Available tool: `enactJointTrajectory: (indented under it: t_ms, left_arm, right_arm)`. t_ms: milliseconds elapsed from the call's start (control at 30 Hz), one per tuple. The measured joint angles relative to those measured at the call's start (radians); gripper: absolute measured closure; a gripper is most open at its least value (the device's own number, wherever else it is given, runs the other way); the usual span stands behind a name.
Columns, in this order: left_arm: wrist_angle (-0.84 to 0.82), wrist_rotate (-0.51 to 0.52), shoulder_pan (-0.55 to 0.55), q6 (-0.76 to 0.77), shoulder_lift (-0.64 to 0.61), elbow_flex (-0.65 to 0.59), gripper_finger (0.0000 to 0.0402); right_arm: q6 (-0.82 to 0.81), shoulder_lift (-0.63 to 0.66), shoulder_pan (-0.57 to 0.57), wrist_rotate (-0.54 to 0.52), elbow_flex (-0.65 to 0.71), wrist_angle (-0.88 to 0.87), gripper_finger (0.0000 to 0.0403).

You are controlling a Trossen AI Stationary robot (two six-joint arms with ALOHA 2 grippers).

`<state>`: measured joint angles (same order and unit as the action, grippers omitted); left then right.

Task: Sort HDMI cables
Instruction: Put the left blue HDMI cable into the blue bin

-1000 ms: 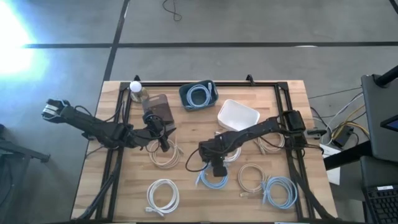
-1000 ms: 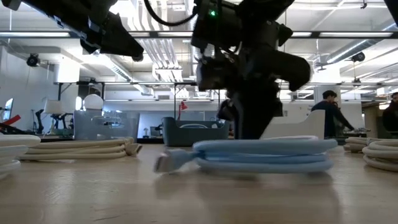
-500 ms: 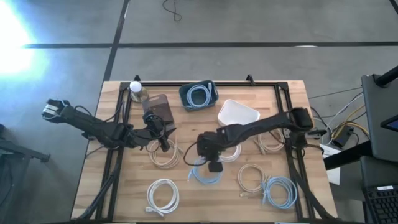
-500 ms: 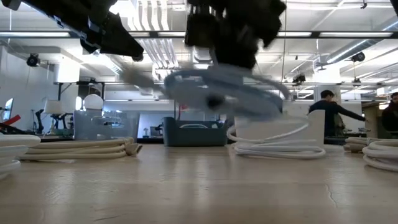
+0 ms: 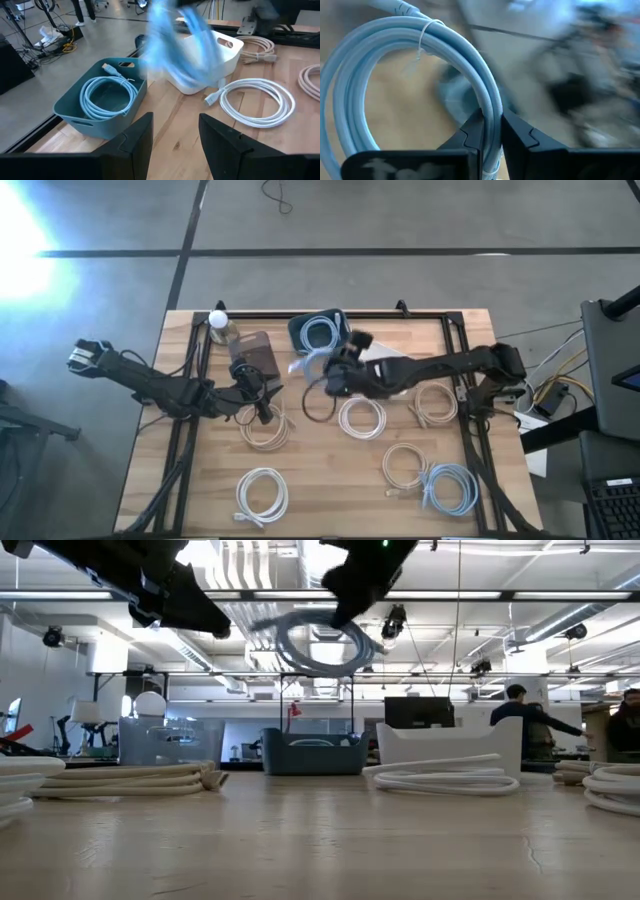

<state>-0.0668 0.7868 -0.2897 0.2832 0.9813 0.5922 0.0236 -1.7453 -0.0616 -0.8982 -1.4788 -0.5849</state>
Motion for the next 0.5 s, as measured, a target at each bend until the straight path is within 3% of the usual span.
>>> enactJointTrajectory:
  t_ms: [100, 200, 400, 500]
  left_arm:
    - [0.005, 0.000, 0.000, 0.000, 0.000, -0.002, 0.0239]
    - [0.007, 0.000, 0.000, 0.000, 0.000, -0.006, 0.0239]
    - [0.007, 0.000, 0.000, 0.000, 0.000, -0.007, 0.0239]
    - [0.006, 0.000, 0.000, 0.000, 0.000, -0.008, 0.0239]
  right_arm:
    - [0.006, -0.008, 0.060, -0.093, 0.006, 0.033, 0.0364]
    - [0.011, -0.033, 0.130, -0.083, 0.015, 0.102, 0.0363]
    - [0.087, -0.104, 0.252, 0.135, 0.020, 0.198, 0.0363]
    - [0.122, -0.141, 0.296, 0.169, 0.020, 0.231, 0.0363]
